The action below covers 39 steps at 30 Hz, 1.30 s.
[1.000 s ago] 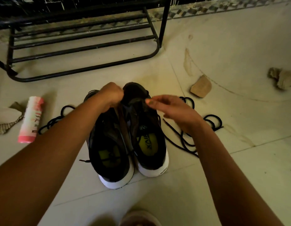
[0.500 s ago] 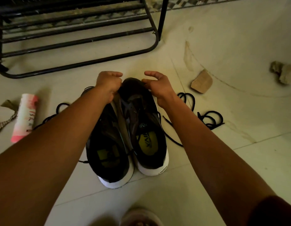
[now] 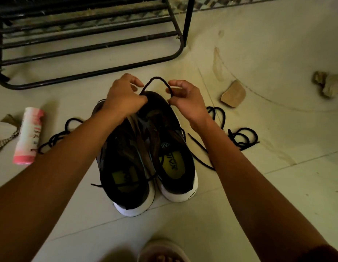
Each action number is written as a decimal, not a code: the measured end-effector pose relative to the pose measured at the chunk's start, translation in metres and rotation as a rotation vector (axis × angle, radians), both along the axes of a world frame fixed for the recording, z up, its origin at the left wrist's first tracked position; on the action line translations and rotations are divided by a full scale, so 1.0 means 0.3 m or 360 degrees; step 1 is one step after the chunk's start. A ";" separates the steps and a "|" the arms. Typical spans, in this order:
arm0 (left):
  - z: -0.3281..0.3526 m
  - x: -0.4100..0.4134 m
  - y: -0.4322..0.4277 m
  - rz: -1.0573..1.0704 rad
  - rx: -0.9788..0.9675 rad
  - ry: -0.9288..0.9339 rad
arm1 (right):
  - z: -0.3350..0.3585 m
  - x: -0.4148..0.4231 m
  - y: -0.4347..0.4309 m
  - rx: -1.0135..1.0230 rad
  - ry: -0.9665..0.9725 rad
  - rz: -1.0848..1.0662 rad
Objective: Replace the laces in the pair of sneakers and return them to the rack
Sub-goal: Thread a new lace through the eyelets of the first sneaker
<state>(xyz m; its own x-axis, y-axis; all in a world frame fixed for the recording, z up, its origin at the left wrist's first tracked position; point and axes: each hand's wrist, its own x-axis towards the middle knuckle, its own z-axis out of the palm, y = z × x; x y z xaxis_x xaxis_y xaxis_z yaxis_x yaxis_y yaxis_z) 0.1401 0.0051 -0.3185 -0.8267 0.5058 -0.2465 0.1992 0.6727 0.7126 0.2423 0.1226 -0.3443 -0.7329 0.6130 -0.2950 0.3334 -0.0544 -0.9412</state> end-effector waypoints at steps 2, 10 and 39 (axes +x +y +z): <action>0.045 0.029 -0.040 -0.0262 -0.0362 0.0263 | 0.012 0.065 -0.014 0.0258 -0.0169 0.0177; 0.124 0.179 -0.064 -0.0934 -0.0965 -0.0267 | 0.017 0.289 -0.140 0.0247 -0.0201 0.0684; 0.085 0.249 -0.040 -0.0694 -0.1027 0.0829 | -0.029 0.276 -0.204 0.0446 -0.0252 0.0362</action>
